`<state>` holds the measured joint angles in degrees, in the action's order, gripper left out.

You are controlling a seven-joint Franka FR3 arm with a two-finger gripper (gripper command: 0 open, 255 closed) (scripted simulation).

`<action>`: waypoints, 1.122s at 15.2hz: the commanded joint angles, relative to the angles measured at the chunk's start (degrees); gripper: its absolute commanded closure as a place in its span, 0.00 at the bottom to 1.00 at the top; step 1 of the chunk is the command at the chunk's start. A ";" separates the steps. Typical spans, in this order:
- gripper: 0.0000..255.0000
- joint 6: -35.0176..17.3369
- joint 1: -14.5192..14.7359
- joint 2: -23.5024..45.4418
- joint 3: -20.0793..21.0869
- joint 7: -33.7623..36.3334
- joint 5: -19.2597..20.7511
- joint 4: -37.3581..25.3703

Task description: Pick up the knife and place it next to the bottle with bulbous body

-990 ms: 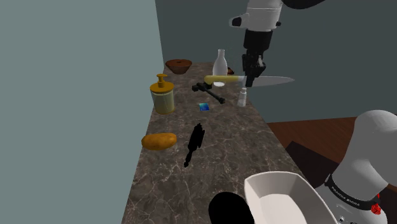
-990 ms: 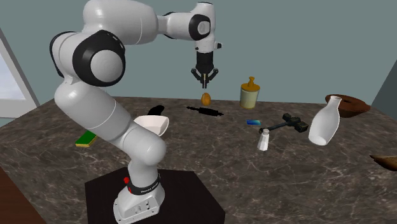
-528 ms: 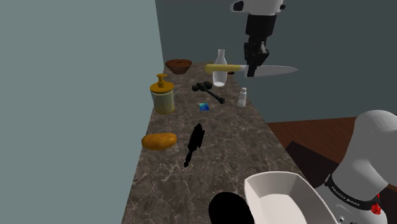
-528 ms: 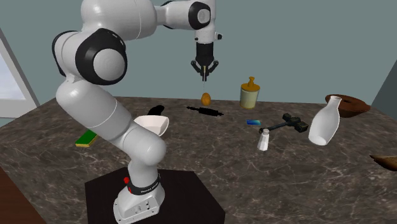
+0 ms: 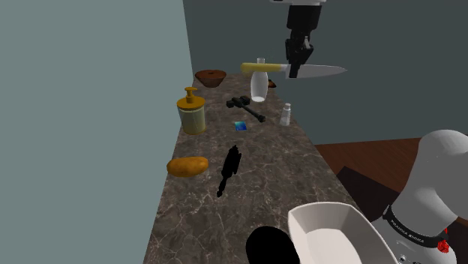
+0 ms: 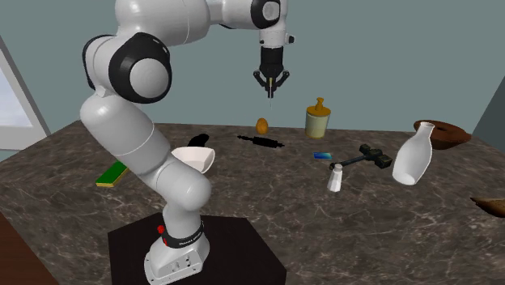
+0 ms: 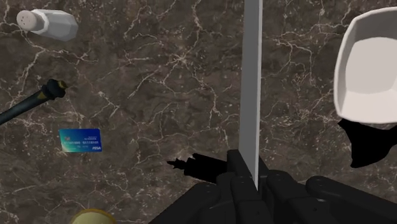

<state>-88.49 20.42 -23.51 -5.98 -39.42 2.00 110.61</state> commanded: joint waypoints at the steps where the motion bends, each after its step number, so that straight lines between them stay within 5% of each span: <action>1: 1.00 -0.31 -0.71 2.60 -1.97 -2.70 0.42 -2.34; 10: 1.00 0.08 -4.14 17.08 -9.90 -14.43 -0.90 -17.16; 17: 1.00 3.69 -9.06 32.31 -14.85 -23.70 -5.97 -35.08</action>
<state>-85.28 12.24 6.54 -20.21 -61.71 -3.11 78.12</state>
